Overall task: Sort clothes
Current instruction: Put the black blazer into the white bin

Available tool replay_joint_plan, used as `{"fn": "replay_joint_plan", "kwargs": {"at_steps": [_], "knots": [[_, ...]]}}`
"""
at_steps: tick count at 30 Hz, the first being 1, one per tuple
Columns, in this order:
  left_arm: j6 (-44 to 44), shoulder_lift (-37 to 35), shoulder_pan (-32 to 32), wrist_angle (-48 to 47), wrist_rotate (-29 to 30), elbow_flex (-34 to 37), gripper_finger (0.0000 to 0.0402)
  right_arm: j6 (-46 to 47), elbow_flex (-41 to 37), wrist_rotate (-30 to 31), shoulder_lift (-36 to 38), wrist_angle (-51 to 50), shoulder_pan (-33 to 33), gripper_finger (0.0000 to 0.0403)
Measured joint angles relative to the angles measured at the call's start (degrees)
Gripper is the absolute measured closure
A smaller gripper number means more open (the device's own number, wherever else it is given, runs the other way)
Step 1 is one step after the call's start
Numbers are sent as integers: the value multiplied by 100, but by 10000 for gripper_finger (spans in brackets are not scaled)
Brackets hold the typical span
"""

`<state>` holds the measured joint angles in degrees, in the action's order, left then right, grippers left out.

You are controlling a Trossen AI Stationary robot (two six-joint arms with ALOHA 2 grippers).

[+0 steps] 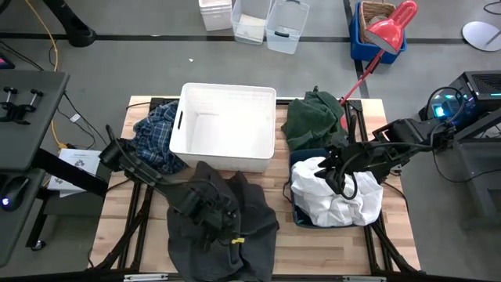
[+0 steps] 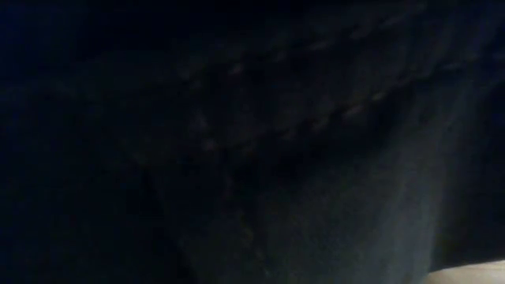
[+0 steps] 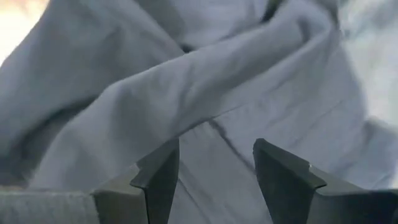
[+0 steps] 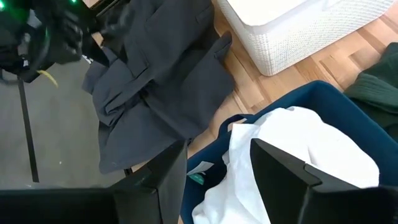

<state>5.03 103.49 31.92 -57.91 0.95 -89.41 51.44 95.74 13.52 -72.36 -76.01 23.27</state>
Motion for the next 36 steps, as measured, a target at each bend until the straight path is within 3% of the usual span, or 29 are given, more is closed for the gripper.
{"fn": "replay_joint_plan", "kwargs": {"at_steps": [4, 11, 16, 21, 24, 28, 29, 36], "knots": [[-780, 341, 47, -105, 114, -2, 206, 128, 0, 0, 0, -16, 0, 229], [-982, 831, 19, 612, 729, 275, 206, 472, 0, -31, 0, -181, 0, 229], [-1312, 1337, -65, 1175, 727, 623, 206, 566, 0, -39, 0, -201, 0, 229], [-1431, 1842, -242, 1231, 237, 584, 209, 705, 0, -42, 0, -200, 0, 229], [-1419, 1988, -317, 1249, 183, 566, 244, 797, 0, -42, 0, -199, 0, 229], [-1138, 2018, -434, 1368, -67, 564, 366, 872, 0, -42, 0, -197, 0, 229], [-1025, 1997, -462, 1379, -132, 576, 379, 874, 0, -42, 0, -197, 0, 229], [-543, 995, -473, 1184, 159, 710, 397, 869, 0, -42, 0, -189, 1, 229]]}}
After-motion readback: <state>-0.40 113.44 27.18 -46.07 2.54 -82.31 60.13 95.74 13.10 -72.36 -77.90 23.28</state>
